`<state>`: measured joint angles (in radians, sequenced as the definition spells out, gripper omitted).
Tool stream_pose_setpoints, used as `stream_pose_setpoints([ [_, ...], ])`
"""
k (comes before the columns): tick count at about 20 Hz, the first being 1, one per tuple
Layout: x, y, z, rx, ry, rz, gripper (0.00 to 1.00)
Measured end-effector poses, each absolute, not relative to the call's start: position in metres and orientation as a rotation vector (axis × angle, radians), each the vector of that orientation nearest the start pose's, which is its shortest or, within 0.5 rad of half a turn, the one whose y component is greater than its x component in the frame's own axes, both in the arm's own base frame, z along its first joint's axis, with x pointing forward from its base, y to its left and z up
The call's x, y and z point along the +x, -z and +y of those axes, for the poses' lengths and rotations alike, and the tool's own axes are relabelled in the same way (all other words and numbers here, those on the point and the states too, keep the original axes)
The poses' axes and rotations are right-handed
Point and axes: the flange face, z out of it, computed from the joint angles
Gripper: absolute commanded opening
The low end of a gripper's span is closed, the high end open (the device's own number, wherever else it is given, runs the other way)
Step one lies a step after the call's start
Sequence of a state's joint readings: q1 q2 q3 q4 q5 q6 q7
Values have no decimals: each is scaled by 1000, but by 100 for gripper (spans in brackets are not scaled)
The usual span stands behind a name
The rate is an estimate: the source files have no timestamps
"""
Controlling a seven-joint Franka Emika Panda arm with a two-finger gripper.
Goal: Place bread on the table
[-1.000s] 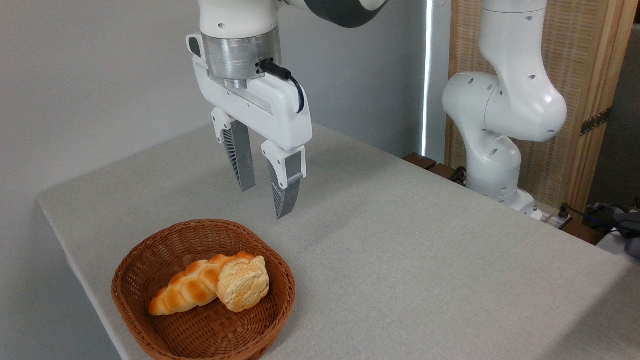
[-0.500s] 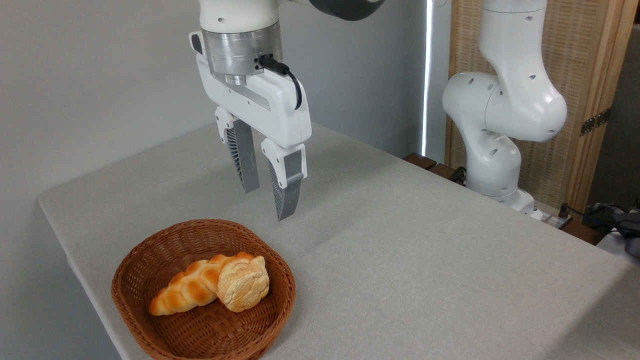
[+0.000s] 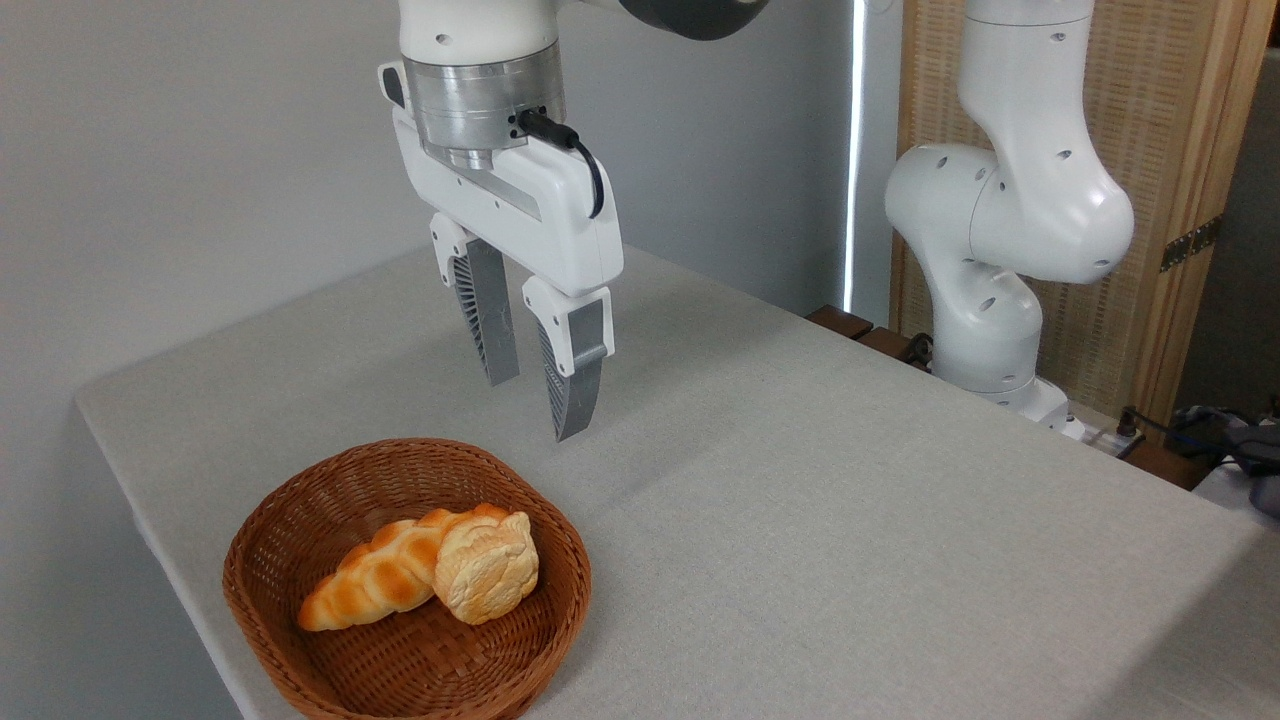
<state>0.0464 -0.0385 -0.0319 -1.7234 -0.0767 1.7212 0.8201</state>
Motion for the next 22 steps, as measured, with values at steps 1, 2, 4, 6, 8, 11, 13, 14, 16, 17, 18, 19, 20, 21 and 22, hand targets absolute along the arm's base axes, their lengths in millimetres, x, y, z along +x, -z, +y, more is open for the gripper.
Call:
stream_pose_setpoints([
  [1,553,-586,1,-2945,100,1237,100],
  [2,553,-586,1,-2945,99,1237,100],
  [4,554,-584,1,-2947,93,1238,100],
  [6,557,-579,1,-2948,90,1237,100],
  [8,563,-575,1,-2943,112,1232,100],
  [11,574,-564,2,-2937,140,1225,100],
  [13,582,-555,3,-2933,159,1219,100],
  [14,587,-550,3,-2928,179,1215,100],
  [16,596,-540,3,-2929,212,1207,100],
  [17,599,-535,2,-2935,216,1206,100],
  [18,601,-531,2,-2939,214,1206,100],
  [19,602,-529,2,-2941,210,1207,100],
  [20,603,-527,1,-2942,206,1209,100],
  [21,603,-525,0,-2943,202,1211,100],
  [22,603,-522,-1,-2944,195,1216,100],
])
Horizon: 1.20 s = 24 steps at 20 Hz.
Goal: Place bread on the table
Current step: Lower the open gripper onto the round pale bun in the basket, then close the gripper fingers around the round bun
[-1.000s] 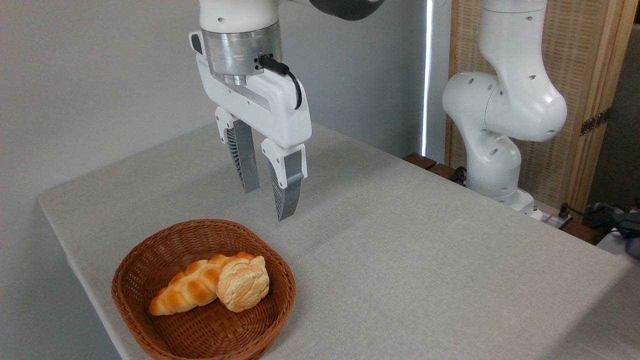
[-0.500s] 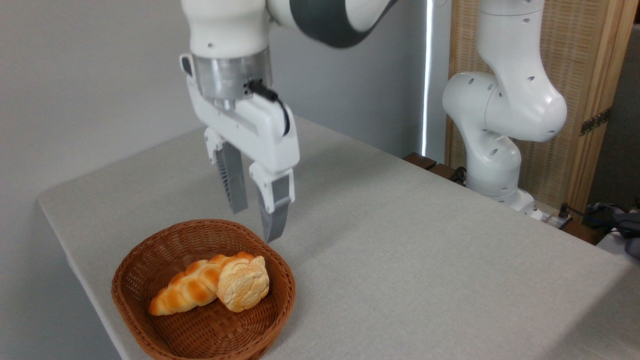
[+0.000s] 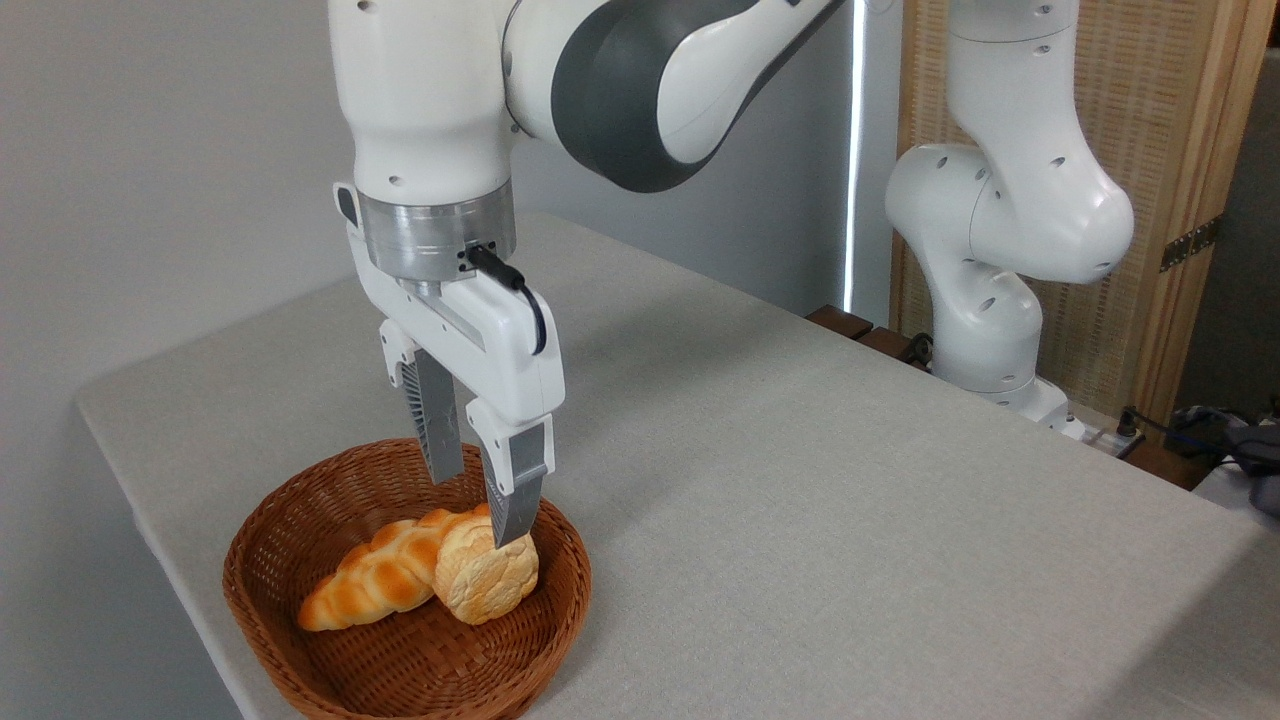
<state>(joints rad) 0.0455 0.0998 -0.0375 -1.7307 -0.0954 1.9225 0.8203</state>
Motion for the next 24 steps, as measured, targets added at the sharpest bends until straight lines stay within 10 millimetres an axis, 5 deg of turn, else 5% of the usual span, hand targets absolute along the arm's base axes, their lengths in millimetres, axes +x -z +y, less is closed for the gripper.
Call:
stream_pose_setpoints([
  [12,616,-474,-18,-2959,114,1264,99],
  [14,617,-469,-20,-2960,103,1272,89],
  [17,618,-464,-25,-2942,82,1294,44],
  [19,618,-462,-26,-2925,69,1305,30],
  [24,618,-462,-27,-2919,65,1308,29],
])
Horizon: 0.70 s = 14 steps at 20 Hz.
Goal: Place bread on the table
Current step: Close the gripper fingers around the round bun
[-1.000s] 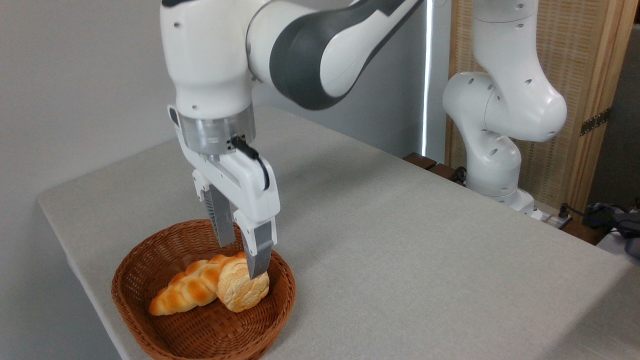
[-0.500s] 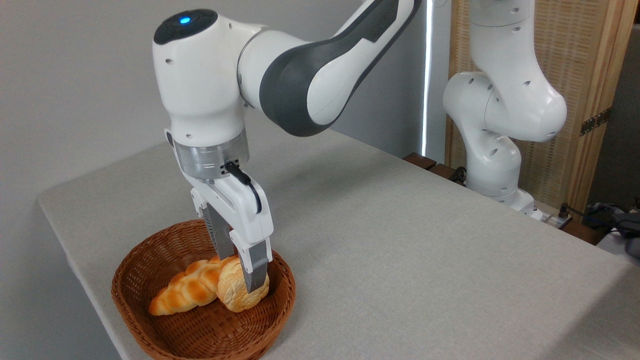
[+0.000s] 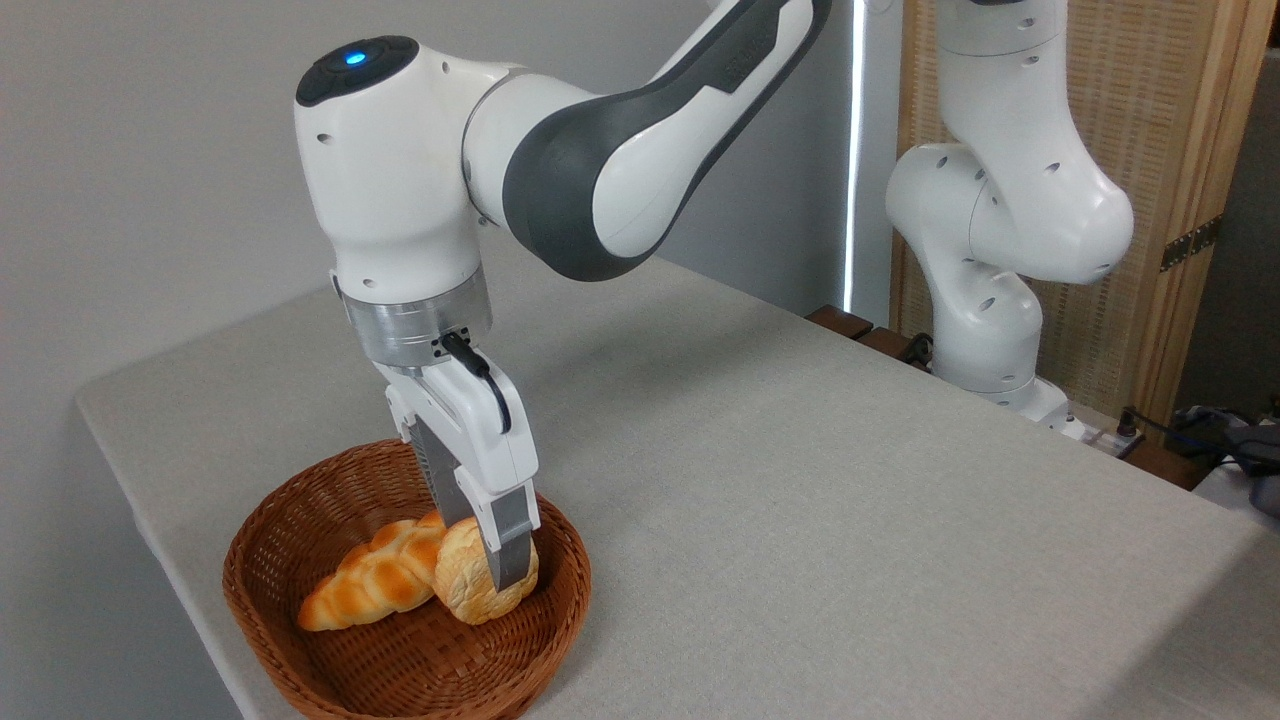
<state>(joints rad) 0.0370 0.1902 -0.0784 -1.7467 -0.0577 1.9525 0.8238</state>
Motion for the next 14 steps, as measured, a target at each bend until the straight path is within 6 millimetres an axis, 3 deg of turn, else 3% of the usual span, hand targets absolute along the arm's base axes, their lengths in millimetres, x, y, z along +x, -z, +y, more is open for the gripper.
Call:
stream_pose_setpoints([
  [6,618,-462,-27,-2918,65,1308,32],
  [14,618,-463,-26,-2919,67,1306,23],
])
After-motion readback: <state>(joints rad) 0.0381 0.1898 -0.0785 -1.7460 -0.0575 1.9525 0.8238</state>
